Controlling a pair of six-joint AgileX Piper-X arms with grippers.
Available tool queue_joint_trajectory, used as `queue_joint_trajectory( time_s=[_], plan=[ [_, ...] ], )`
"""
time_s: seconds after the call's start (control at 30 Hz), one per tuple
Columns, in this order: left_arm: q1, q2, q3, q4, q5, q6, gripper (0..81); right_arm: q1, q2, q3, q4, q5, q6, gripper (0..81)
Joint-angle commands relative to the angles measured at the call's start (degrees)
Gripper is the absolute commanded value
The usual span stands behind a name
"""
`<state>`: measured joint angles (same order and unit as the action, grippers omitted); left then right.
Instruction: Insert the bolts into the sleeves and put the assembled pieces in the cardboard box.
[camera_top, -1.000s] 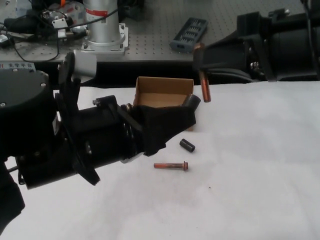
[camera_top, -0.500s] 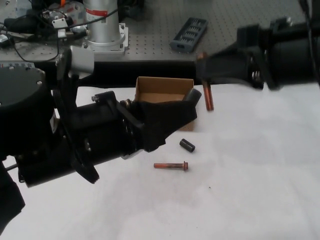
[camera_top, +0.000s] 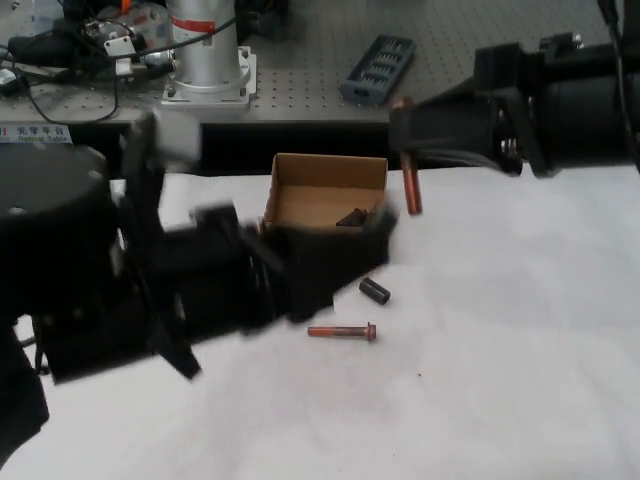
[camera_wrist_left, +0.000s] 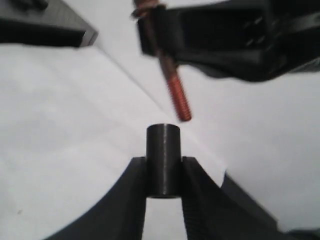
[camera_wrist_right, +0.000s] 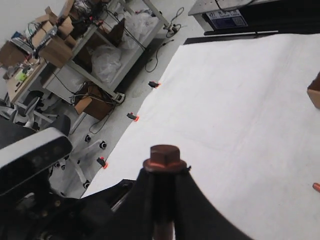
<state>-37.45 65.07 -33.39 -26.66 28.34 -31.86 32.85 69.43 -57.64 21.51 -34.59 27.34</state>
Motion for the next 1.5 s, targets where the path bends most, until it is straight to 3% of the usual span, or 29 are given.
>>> queue_joint_trajectory(
  time_s=[0.0,0.2,0.33,0.77,1.47],
  plan=[
    [0.1,-0.7,-0.5,14.4,-1.1,9.7,0.6,-0.2,-0.6,-0.3,3.1,-1.0,-2.7,2.9],
    [0.1,-0.7,-0.5,33.9,-11.8,25.3,0.6,-0.2,-0.6,-0.3,10.5,-1.0,-7.5,2.9],
    [0.1,1.1,-0.5,36.3,-17.0,31.4,0.6,-0.2,-0.6,-0.3,11.6,-1.0,-8.1,2.9],
    [0.1,20.4,-3.4,36.0,-17.4,34.9,0.6,-0.2,-2.0,-0.3,11.8,-1.1,-8.1,2.9],
    [0.1,30.0,-11.9,43.3,-15.6,38.7,0.6,-0.2,-2.0,-0.3,12.0,-2.4,-9.5,2.9]
  ],
)
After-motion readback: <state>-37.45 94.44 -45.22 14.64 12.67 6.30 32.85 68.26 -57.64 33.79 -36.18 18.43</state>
